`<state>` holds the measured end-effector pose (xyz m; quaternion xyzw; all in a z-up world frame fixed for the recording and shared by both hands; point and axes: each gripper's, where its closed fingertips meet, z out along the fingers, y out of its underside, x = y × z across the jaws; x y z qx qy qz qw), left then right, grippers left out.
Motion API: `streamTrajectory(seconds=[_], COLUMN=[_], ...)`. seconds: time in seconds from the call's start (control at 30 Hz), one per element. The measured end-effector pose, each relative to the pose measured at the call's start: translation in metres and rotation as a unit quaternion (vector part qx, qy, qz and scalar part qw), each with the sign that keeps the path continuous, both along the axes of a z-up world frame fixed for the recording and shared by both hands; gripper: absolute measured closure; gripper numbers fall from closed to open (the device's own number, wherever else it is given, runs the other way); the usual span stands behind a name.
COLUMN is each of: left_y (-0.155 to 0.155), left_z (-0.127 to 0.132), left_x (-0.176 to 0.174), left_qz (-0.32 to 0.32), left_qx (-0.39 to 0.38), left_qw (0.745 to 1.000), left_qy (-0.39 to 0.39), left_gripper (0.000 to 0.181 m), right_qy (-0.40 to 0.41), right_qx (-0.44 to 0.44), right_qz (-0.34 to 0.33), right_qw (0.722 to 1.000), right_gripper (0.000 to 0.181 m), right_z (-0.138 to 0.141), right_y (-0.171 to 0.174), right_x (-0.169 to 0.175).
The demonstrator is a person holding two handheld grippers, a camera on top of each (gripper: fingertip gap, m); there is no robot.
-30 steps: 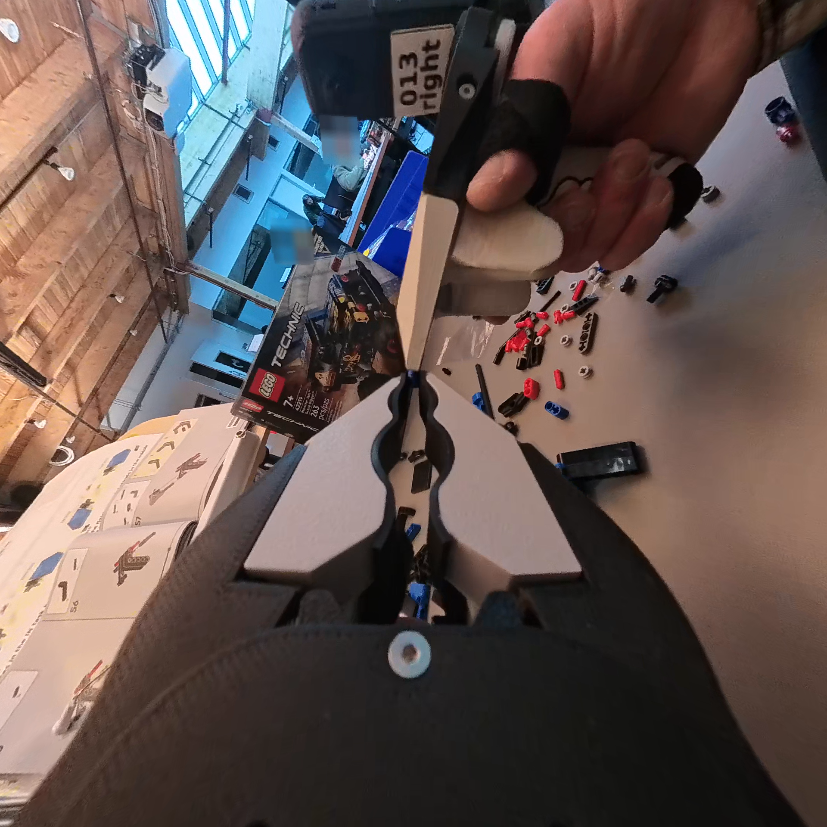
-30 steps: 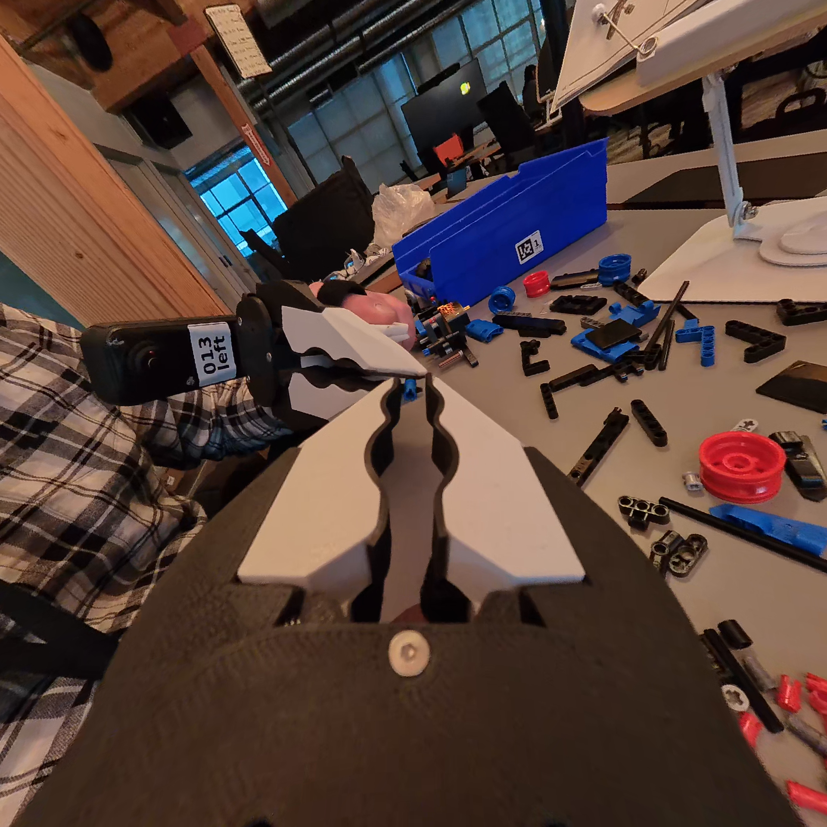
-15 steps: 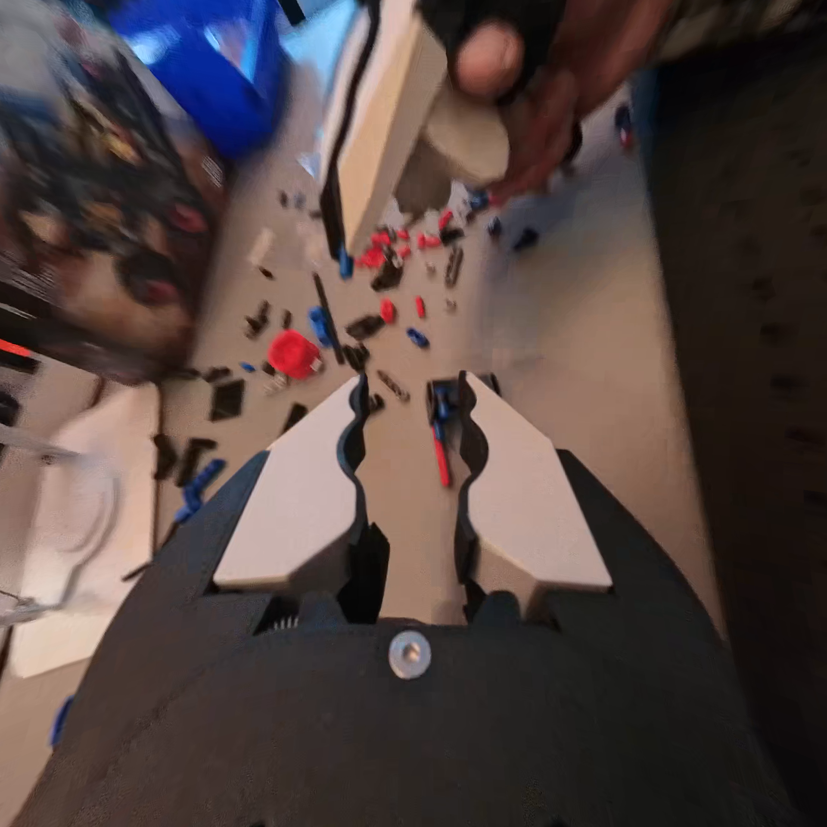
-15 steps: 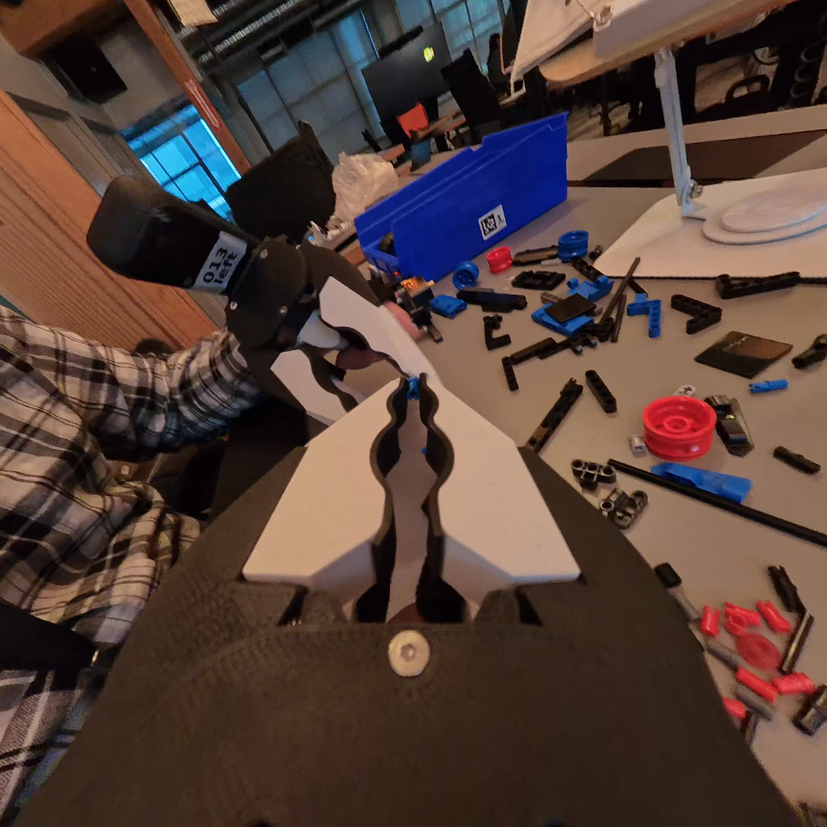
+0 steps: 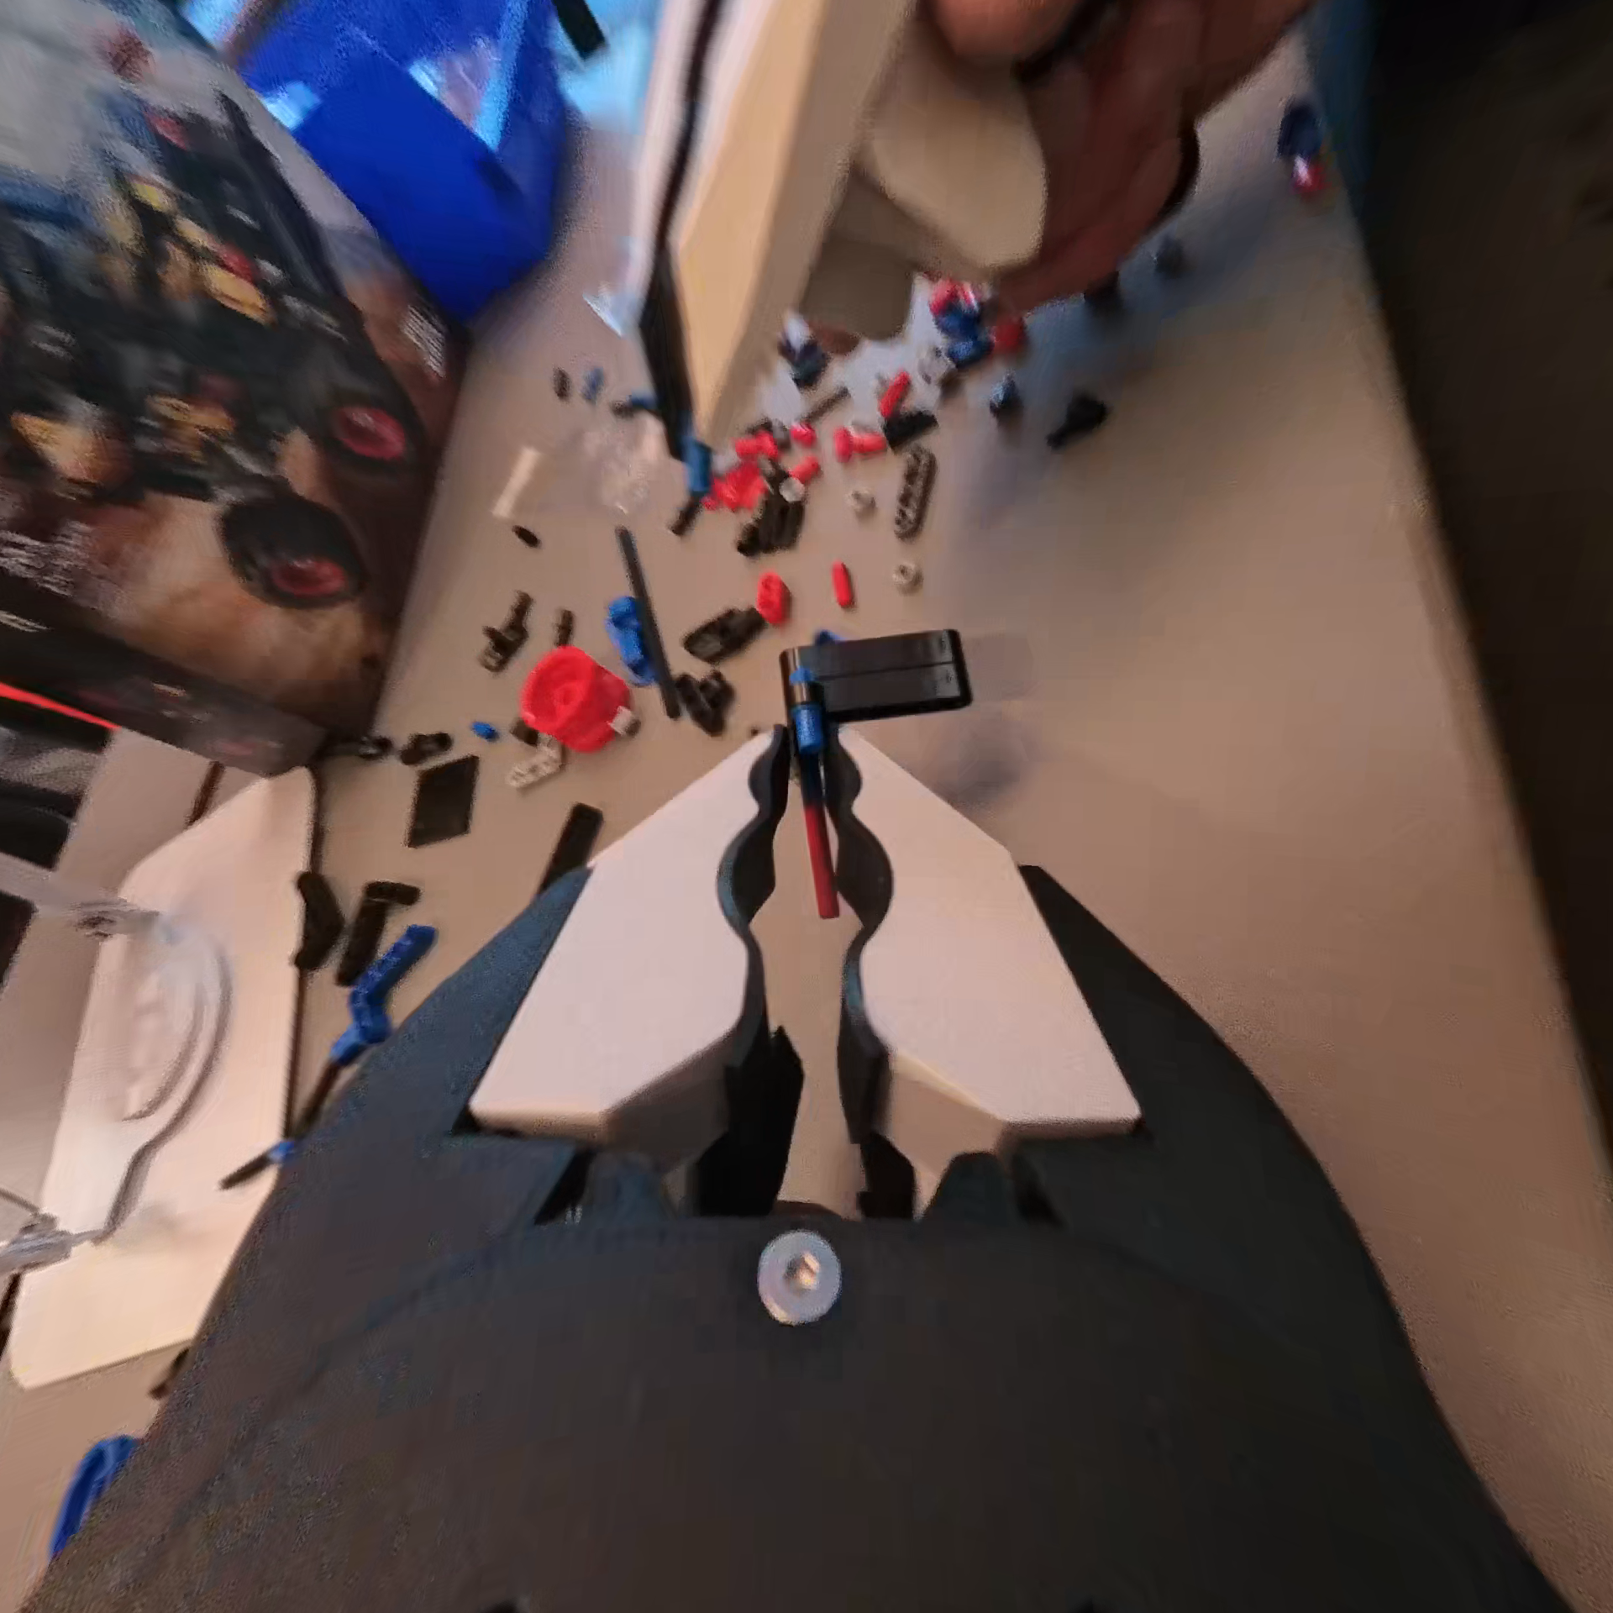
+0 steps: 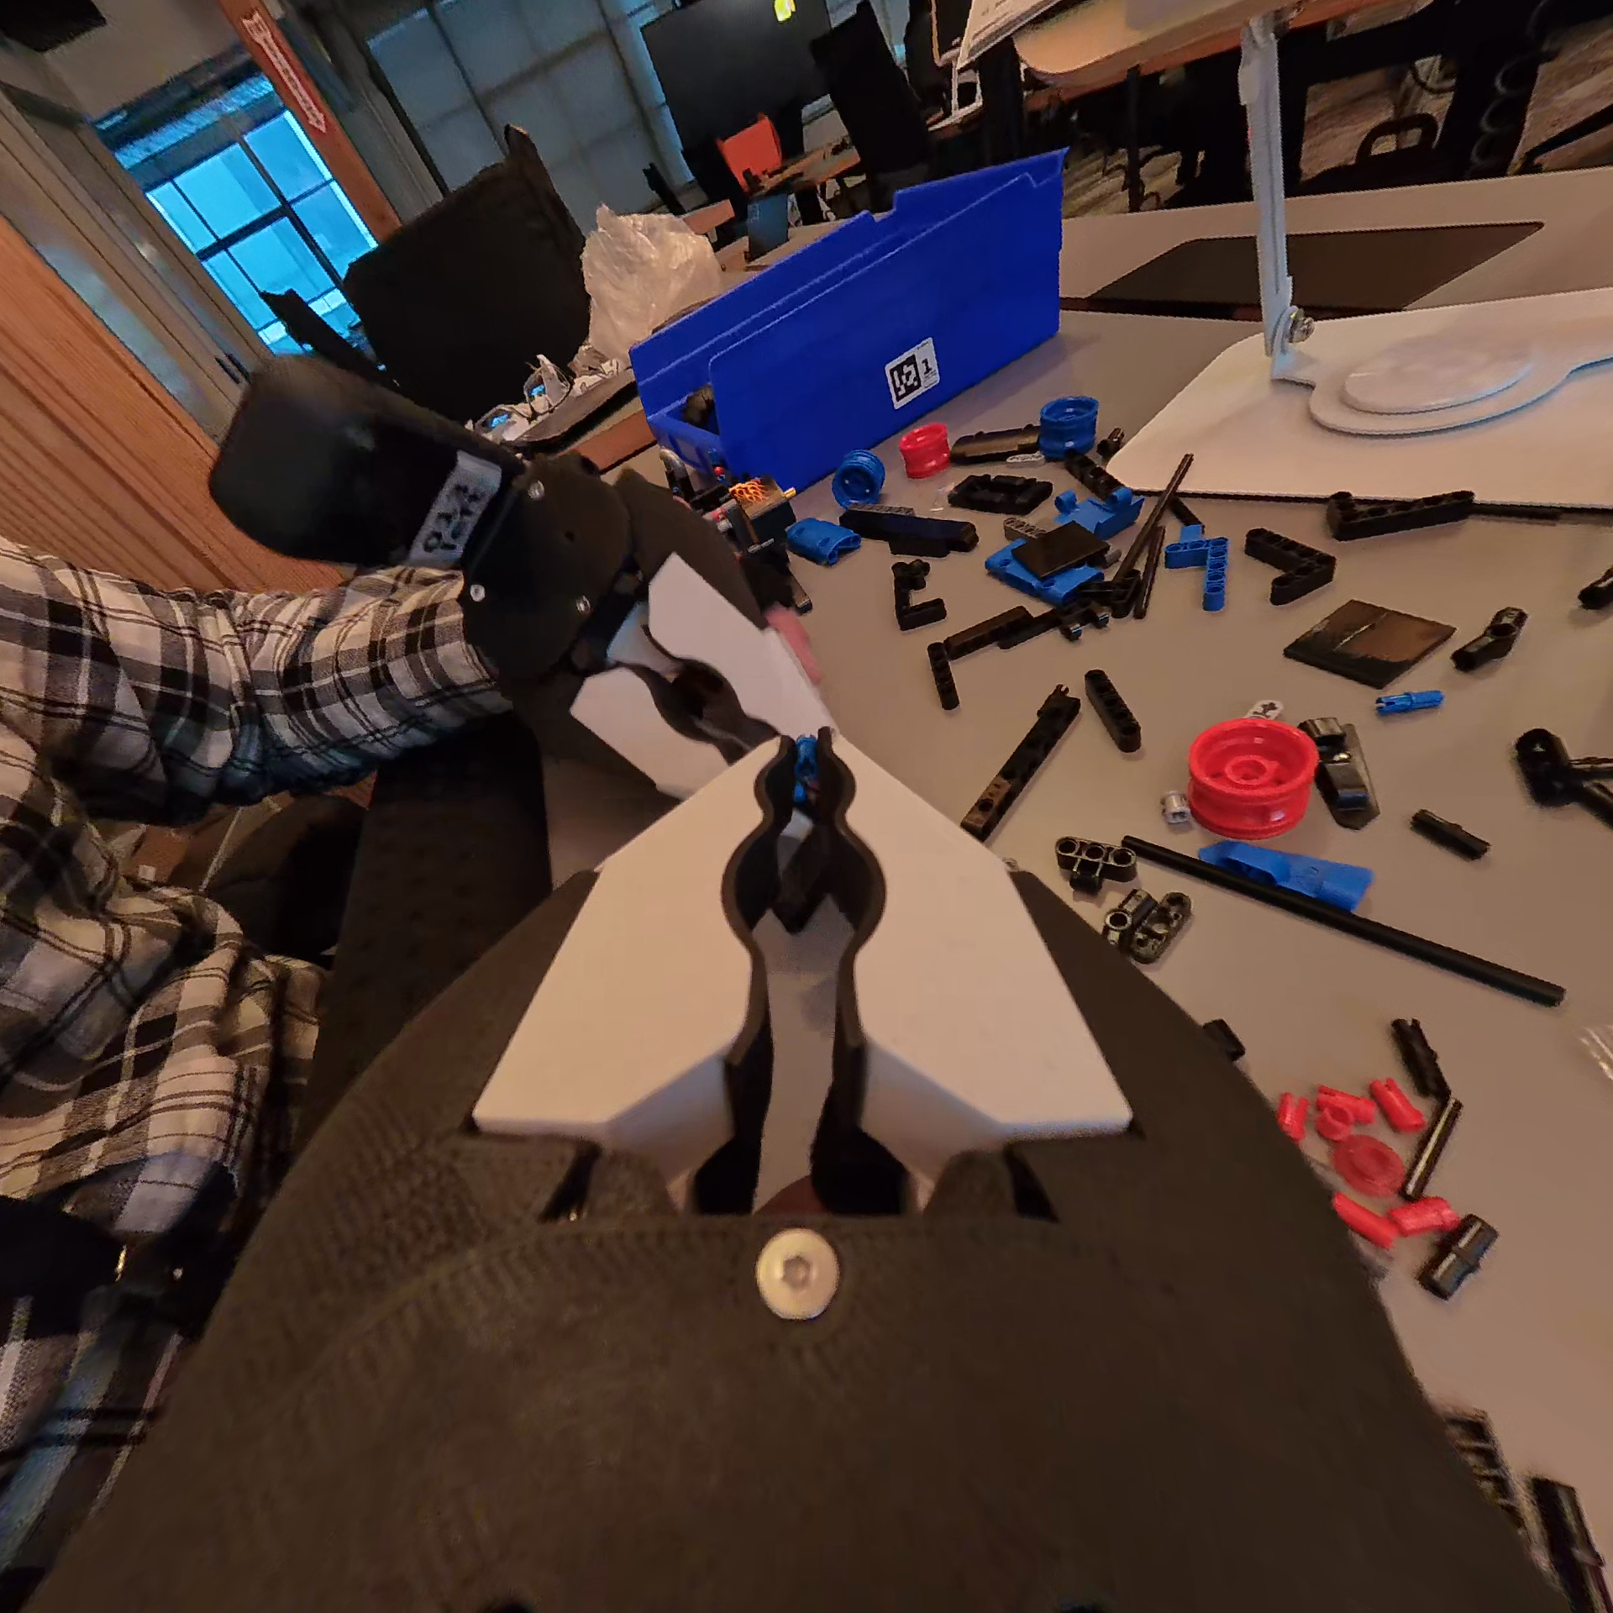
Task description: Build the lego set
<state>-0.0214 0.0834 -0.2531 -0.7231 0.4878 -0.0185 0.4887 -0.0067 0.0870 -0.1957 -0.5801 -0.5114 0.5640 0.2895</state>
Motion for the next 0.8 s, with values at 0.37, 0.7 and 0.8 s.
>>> streamTrajectory(seconds=[0.37, 0.7, 0.8], left_y=[-0.01, -0.01, -0.012], left_z=[0.059, 0.067, 0.069], left_x=[0.017, 0.015, 0.016], left_qz=[-0.048, -0.05, -0.054], left_qx=[0.118, 0.131, 0.139], left_qw=[0.987, 0.985, 0.984], left_qy=[-0.093, -0.105, -0.1], left_gripper=[0.177, 0.178, 0.178], right_qy=[0.051, 0.058, 0.059], right_qx=[0.03, 0.046, 0.047], right_qz=[0.013, 0.025, 0.034], right_qw=[0.998, 0.997, 0.997], right_gripper=[0.18, 0.18, 0.18], right_z=[0.019, 0.022, 0.023], right_y=[-0.011, -0.015, -0.018], right_x=[0.005, 0.006, 0.007])
